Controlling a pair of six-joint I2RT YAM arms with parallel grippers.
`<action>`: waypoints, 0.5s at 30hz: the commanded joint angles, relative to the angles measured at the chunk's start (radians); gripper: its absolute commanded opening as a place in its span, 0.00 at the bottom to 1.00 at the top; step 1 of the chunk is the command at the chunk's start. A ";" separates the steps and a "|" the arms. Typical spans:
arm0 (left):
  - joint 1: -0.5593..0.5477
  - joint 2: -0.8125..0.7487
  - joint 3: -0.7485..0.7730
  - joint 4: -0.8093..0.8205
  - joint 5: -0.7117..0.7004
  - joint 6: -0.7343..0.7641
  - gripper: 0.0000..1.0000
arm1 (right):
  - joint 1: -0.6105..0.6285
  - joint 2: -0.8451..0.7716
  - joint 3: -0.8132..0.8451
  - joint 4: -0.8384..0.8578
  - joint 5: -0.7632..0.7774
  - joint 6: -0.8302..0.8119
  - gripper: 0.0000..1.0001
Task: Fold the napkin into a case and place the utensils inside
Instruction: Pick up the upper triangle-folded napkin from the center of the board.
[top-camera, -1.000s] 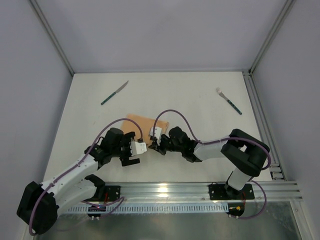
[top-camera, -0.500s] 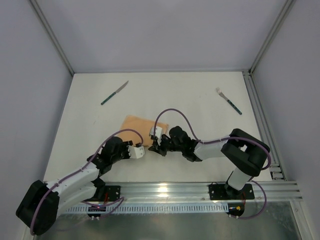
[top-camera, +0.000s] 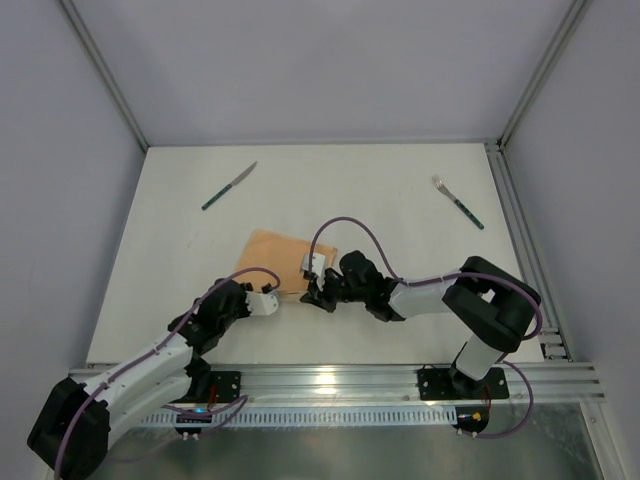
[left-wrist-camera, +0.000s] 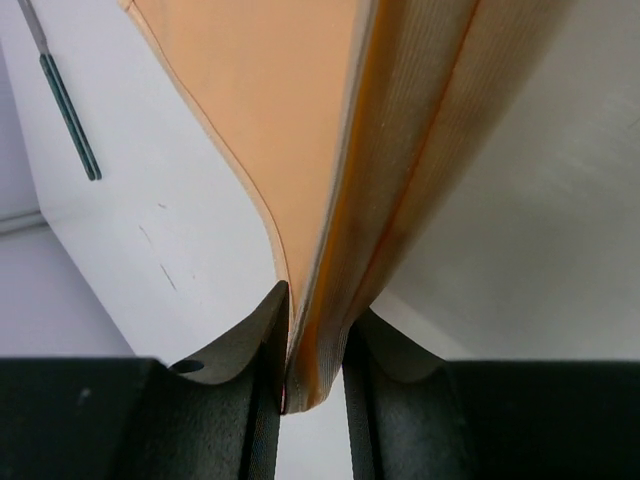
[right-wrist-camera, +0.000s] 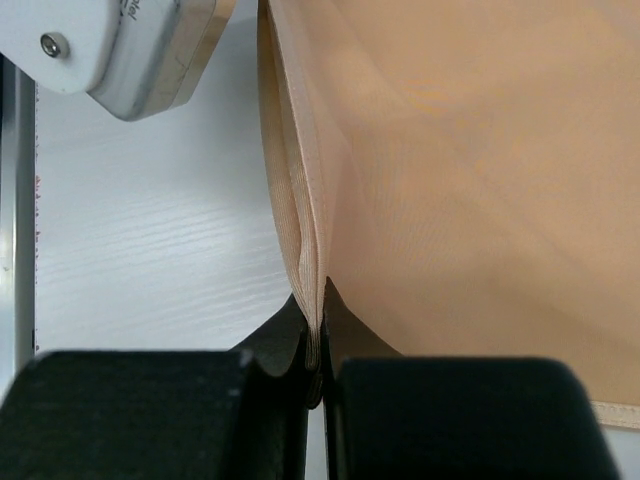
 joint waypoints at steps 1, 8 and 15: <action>0.001 -0.025 -0.004 -0.031 -0.073 -0.006 0.28 | -0.007 -0.030 0.017 0.004 -0.020 -0.022 0.04; 0.027 -0.034 -0.004 -0.044 -0.071 -0.016 0.22 | -0.007 -0.039 0.022 -0.018 -0.022 -0.034 0.04; 0.033 -0.033 0.008 -0.030 -0.018 -0.043 0.00 | -0.007 -0.045 0.023 -0.027 -0.020 -0.040 0.04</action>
